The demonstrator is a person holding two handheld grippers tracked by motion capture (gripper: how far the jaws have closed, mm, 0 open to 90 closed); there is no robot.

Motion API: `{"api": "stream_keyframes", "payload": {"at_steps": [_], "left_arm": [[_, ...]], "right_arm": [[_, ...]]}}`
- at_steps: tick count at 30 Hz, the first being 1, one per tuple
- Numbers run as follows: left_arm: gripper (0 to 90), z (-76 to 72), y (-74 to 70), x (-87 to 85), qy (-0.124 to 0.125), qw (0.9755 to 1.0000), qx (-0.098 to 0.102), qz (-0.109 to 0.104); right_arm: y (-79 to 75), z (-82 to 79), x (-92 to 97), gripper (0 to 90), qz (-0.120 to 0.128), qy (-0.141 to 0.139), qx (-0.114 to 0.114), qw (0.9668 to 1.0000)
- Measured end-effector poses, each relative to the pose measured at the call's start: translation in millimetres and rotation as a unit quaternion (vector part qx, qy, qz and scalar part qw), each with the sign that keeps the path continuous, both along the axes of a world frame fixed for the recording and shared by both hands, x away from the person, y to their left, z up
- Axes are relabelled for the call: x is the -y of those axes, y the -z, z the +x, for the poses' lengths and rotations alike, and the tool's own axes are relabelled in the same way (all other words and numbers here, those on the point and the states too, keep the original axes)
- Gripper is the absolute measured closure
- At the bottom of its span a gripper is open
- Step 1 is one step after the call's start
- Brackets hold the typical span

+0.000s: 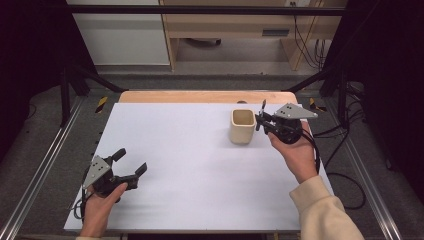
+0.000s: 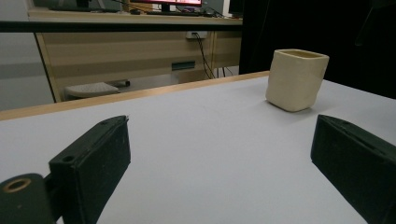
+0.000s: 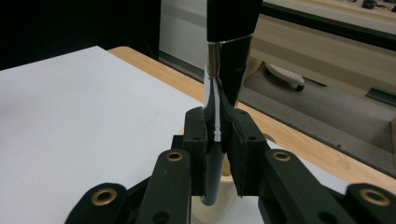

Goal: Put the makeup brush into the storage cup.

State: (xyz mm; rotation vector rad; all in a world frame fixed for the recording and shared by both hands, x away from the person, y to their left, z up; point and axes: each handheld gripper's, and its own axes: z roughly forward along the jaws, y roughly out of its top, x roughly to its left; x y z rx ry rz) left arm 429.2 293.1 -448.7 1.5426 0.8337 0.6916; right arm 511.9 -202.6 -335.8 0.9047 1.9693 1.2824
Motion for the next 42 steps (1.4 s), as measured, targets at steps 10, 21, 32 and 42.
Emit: {"api": "stream_keyframes", "payload": {"at_steps": [10, 21, 32, 42], "left_arm": [[4.2, -0.4, -0.6, -0.7, 0.000, 1.0000, 0.004, -0.002], [4.2, -0.2, -0.5, -0.4, 0.001, 1.0000, 0.005, -0.003], [4.2, 0.3, -0.4, -0.6, 0.002, 1.0000, 0.005, -0.003], [4.2, 0.7, -0.2, -0.5, 0.003, 1.0000, 0.006, -0.004]], "right_arm": [[-3.7, 5.6, -5.5, 78.3, -0.002, 0.001, 0.004, 1.0000], [-6.8, 16.8, -7.1, 78.3, 0.007, 0.012, 0.009, 0.9999], [-4.2, 21.6, -9.4, 78.3, 0.016, 0.016, 0.013, 0.9997], [-2.3, 25.5, -9.4, 78.3, 0.018, 0.020, 0.014, 0.9995]]}}
